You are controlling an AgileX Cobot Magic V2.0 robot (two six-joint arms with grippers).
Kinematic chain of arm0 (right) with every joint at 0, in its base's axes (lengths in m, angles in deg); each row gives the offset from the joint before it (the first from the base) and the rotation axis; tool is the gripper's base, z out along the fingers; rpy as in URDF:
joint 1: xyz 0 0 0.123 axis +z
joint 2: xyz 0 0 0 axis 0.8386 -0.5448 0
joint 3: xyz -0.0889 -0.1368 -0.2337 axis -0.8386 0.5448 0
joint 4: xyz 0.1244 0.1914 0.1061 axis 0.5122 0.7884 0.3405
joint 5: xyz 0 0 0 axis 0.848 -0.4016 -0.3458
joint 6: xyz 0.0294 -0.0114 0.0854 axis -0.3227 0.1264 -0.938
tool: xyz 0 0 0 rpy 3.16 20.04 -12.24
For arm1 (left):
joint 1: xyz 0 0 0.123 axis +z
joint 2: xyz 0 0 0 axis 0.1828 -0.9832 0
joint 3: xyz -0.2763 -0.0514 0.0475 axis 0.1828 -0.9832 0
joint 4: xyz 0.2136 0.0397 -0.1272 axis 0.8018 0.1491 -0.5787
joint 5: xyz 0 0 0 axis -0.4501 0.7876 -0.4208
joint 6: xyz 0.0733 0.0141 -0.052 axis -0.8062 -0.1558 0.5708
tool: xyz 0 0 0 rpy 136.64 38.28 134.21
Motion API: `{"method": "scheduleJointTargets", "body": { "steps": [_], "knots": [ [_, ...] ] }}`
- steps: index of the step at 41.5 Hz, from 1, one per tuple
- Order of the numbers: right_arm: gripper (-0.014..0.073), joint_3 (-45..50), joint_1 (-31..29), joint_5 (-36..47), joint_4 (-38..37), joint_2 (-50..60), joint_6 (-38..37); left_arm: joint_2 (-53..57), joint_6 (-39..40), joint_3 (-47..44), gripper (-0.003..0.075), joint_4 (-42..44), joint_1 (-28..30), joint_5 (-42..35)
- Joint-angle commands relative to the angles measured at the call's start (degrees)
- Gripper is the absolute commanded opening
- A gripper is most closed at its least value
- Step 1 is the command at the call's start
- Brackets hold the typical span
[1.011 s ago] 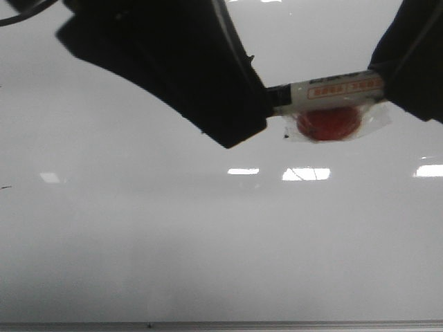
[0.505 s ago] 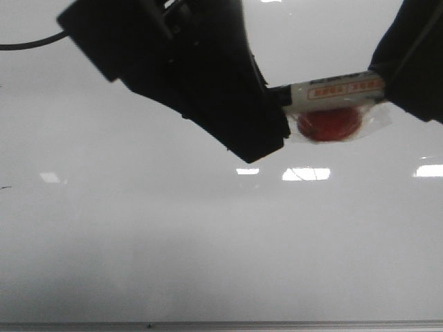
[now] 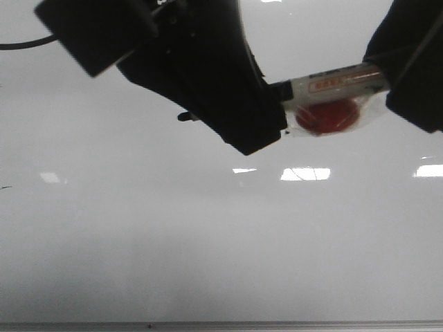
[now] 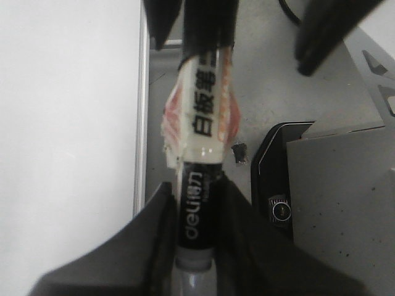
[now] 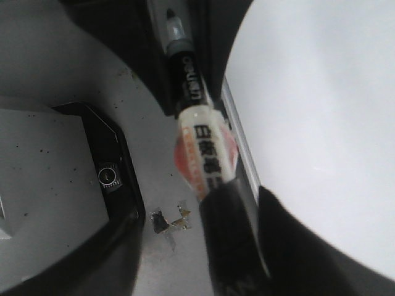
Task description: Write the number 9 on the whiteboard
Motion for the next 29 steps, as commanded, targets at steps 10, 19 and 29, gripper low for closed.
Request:
{"method": "scheduleJointTargets", "body": {
  "steps": [10, 19, 29],
  "knots": [
    [0.0624, -1.9, -9.2, -0.8, -11.4, 8.2, -15.4, 6.4, 21.4, 1.9, 0.0073, 14.6, 4.0, -0.8],
    [0.0624, -1.8, -15.1, -1.4, -14.0, 12.0, -19.7, 10.4, 44.7, 1.7, 0.0073, 32.6, 12.9, 2.3],
    [0.0624, -1.8, -15.4, -1.5, -14.0, 12.2, -19.7, 13.1, 52.0, -2.9, 0.0073, 36.7, 30.3, -1.5]
  ]
}}
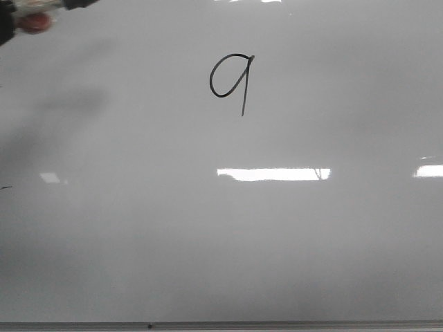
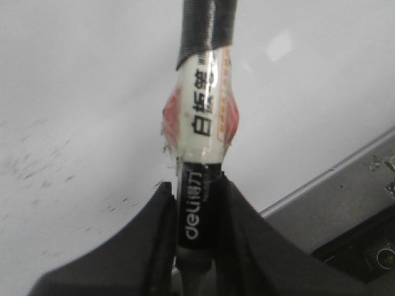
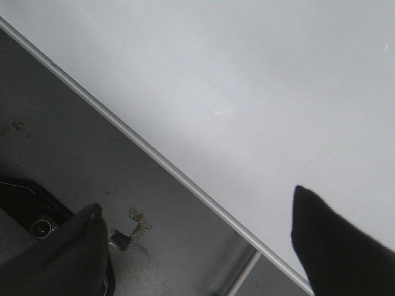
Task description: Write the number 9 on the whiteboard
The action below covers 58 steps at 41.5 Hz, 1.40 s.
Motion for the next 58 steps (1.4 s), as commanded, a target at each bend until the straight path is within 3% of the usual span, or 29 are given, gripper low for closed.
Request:
{"method": "scheduleJointTargets", "body": {
  "steps": [1, 10, 17, 33, 48, 53, 58],
  "knots": [
    [0.0624, -1.8, -0.3, 2.6, -0.8, 0.4, -0.2, 1.9, 2.6, -0.6, 0.0073, 1.1, 7.1, -5.9],
    [0.0624, -1.8, -0.3, 2.7, -0.8, 0.4, -0.3, 1.2, 7.9, -7.5, 0.0073, -1.9, 20.4, -22.8],
    [0.0624, -1.7, -0.3, 2.7, -0.8, 0.4, -0.3, -2.3, 7.9, -11.4, 0.0073, -6.7, 25.3, -33.3],
    [0.0624, -1.7, -0.3, 2.7, -0.8, 0.4, -0.3, -12.7, 7.9, -11.2, 0.0081, -6.8, 25.4, -37.5],
    [0.0624, -1.7, -0.3, 2.8, -0.8, 0.4, -0.3, -14.1, 7.9, -11.2, 0.0333, -6.6, 25.4, -39.2],
    [0.0624, -1.7, -0.3, 2.5, -1.3, 0.7, -0.7, -13.5, 7.8, -10.5, 0.0353, -6.2, 25.4, -35.7],
    [0.0624, -1.7, -0.5, 1.3, -3.4, 2.1, -5.8, -10.4, 7.0, -8.6, 0.0351, -6.2, 25.4, -29.0]
  ]
}}
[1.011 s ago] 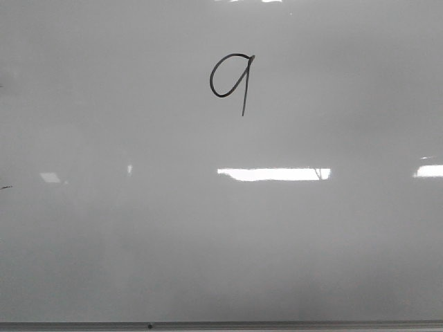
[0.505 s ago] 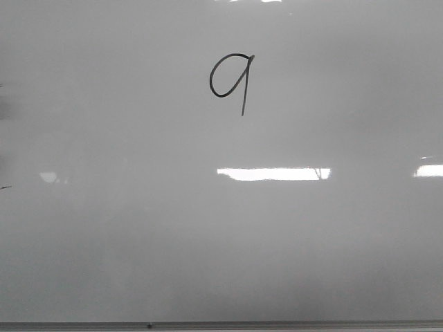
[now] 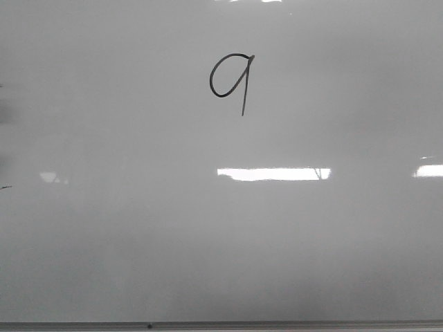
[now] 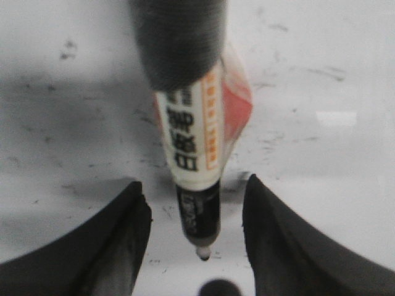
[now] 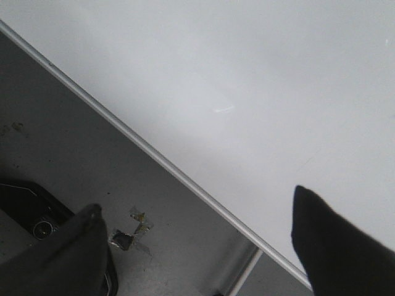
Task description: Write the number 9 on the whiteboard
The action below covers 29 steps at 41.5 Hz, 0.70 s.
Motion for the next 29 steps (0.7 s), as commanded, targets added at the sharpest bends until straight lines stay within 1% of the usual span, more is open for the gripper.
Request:
{"method": "scheduleJointTargets", "body": {
  "steps": [1, 5, 10, 17, 25, 29],
  "knots": [
    [0.0624, -1.7, -0.4, 1.2, -3.0, 1.7, -5.2, 5.2, -0.6, 3.0, 0.0349, 0.2, 0.0, 2.8],
    [0.0624, -1.7, -0.4, 0.2, -4.7, 3.7, -10.6, 9.8, -1.9, 3.1, 0.0347, 0.2, -0.1, 6.5],
    [0.0624, -1.6, -0.4, 0.2, -5.1, 6.7, -13.4, 16.0, -3.5, 3.1, 0.0347, -0.2, -1.6, 10.9],
    [0.0624, 0.8, -0.4, 1.8, -5.1, 12.1, -14.4, 24.4, -4.6, 2.3, 0.0347, -0.5, -6.4, 15.8],
    [0.0624, 5.3, -0.4, 2.3, -5.2, 18.4, -14.4, 34.3, -4.6, -1.7, 0.0347, -0.5, -14.2, 20.1],
    [0.0615, 6.7, -0.4, 2.1, -5.3, 20.6, -14.4, 38.1, -4.6, -3.3, 0.0347, -0.5, -16.5, 22.2]
  ]
}}
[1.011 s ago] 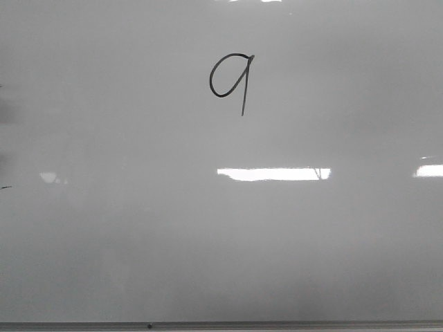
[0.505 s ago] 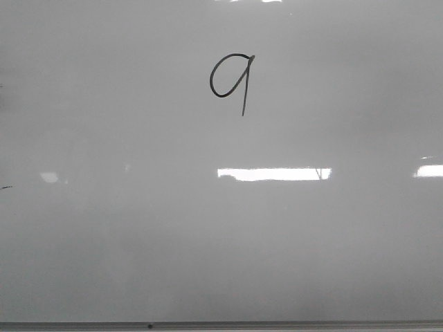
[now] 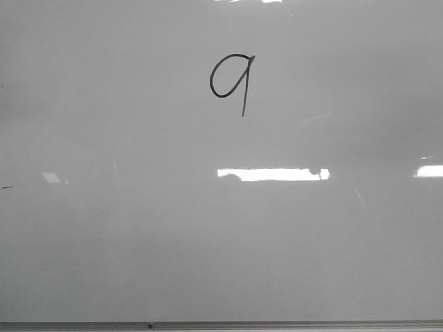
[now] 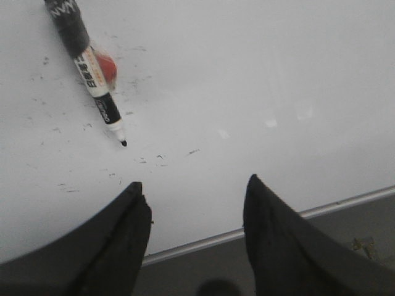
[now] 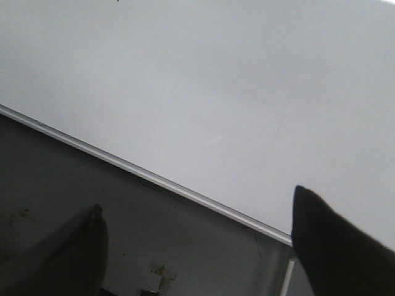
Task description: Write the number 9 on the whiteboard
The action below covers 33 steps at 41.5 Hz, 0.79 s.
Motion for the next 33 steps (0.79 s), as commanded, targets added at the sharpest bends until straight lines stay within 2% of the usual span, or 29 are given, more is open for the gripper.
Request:
{"method": "scheduleJointTargets", "body": {
  "steps": [1, 3, 6, 12, 16, 19, 24, 25, 33],
  "knots": [
    [0.0603, -0.2, -0.4, 3.8, -1.3, 1.8, -0.3, 4.4, 0.0, 0.0, 0.0347, -0.1, -2.4, -1.2],
    [0.0573, 0.0, -0.4, 3.8, -1.3, 2.3, -0.3, 6.2, 0.0, -0.5, 0.0347, -0.2, -2.8, -1.2],
    [0.048, 0.3, -0.4, 3.7, -1.3, 2.8, -0.3, 8.2, 0.0, -0.9, 0.0347, -0.5, -2.9, -1.2],
    [0.0191, 0.3, -0.4, 3.2, -1.3, 2.8, -0.3, 9.6, 0.0, -0.9, 0.0333, -0.6, -2.9, -1.4],
    [0.0015, 0.3, -0.4, 3.2, -1.3, 2.8, -0.3, 9.6, 0.0, -0.9, 0.0272, -0.6, -2.9, -1.4],
    [-0.0076, 0.3, -0.4, 3.2, -1.3, 2.8, -0.3, 9.6, 0.0, -0.9, 0.0216, -0.6, -2.9, -1.4],
    [-0.0068, 0.3, -0.4, 2.3, -1.3, 2.8, -0.3, 9.6, 0.0, -0.9, 0.0097, -0.6, -2.9, -1.6],
    [-0.0068, 0.3, -0.4, 2.2, -1.3, 2.8, -0.3, 9.6, 0.0, -0.9, -0.0017, -0.6, -2.9, -1.6],
    [-0.0068, 0.3, -0.4, 2.2, -1.3, 2.8, -0.3, 9.5, 0.0, -0.9, -0.0019, -0.6, -2.9, -3.4]
  ]
}}
